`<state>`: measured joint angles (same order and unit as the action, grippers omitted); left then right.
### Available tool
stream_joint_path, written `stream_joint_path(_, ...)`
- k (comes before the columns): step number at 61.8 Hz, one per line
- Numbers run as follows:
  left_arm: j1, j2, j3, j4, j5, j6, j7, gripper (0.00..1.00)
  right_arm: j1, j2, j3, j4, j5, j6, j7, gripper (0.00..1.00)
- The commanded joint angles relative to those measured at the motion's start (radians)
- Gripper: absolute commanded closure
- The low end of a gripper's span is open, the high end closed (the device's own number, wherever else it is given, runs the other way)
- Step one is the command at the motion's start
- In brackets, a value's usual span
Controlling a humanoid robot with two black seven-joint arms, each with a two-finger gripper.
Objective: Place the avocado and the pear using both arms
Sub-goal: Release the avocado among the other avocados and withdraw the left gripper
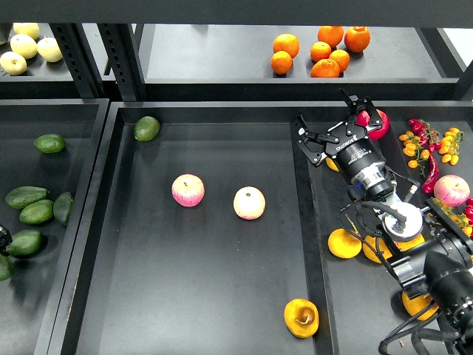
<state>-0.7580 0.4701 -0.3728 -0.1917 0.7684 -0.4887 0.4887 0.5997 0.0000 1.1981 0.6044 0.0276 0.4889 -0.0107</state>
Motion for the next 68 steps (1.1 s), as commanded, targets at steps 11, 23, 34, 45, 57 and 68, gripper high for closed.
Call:
stream_joint_path(11,0.008,-0.011,0.002,0.006,0.0,0.0,0.0,0.44,0.0,0.0,0.001,0.0,0.0,0.0,0.0,0.01)
stream_joint_path(23,0.006,-0.016,0.003,0.006,0.0,0.0,0.0,0.31,0.0,0.0,0.0,0.0,0.0,0.0,0.0,0.01)
stream_joint_path(34,-0.076,-0.011,-0.11,-0.011,-0.109,0.0,0.0,0.04,0.0,0.0,-0.003,0.008,0.0,0.0,-0.002,0.01)
stream_joint_path(45,-0.103,-0.018,-0.239,-0.011,-0.182,0.0,0.0,0.04,0.0,0.0,-0.005,0.008,0.0,0.0,-0.002,0.01)
stream_joint_path(57,-0.107,-0.062,-0.443,-0.015,-0.281,0.0,0.0,0.04,0.002,0.0,-0.006,0.006,0.0,0.0,-0.002,0.01)
stream_joint_path(68,-0.119,-0.117,-0.59,-0.029,-0.339,0.0,0.0,0.03,0.002,0.0,-0.006,0.008,0.0,0.0,-0.002,0.01)
